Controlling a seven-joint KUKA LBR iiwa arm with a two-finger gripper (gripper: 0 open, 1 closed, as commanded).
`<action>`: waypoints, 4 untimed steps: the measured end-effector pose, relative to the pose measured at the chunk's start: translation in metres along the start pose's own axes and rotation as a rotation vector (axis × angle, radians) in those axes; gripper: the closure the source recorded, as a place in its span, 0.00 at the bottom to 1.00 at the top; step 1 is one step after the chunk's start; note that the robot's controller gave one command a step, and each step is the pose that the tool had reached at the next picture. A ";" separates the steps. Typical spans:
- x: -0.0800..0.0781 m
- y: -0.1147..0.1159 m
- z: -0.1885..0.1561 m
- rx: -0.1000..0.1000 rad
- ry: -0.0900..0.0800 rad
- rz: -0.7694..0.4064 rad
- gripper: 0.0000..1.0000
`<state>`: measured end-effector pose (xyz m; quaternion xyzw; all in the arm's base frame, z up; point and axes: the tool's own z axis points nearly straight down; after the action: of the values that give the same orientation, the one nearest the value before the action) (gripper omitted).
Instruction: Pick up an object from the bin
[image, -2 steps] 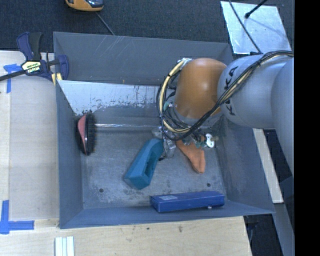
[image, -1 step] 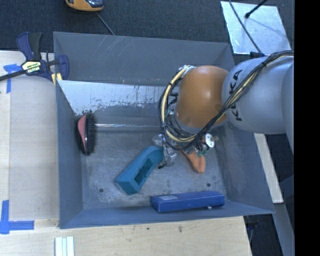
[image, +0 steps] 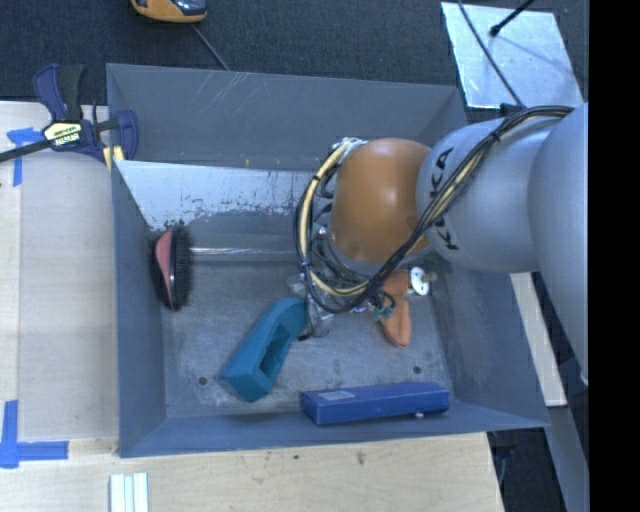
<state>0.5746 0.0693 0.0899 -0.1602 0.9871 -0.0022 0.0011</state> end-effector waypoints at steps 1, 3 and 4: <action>0.008 -0.001 -0.028 -0.013 0.006 -0.074 1.00; 0.003 0.027 -0.053 -0.006 -0.005 -0.114 0.00; 0.029 0.077 -0.012 -0.004 -0.006 -0.108 0.00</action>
Offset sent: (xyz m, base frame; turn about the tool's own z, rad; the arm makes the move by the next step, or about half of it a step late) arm -0.0125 0.0232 0.0525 -0.1118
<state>0.5229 0.1334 0.1013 -0.2133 0.9770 0.0002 0.0036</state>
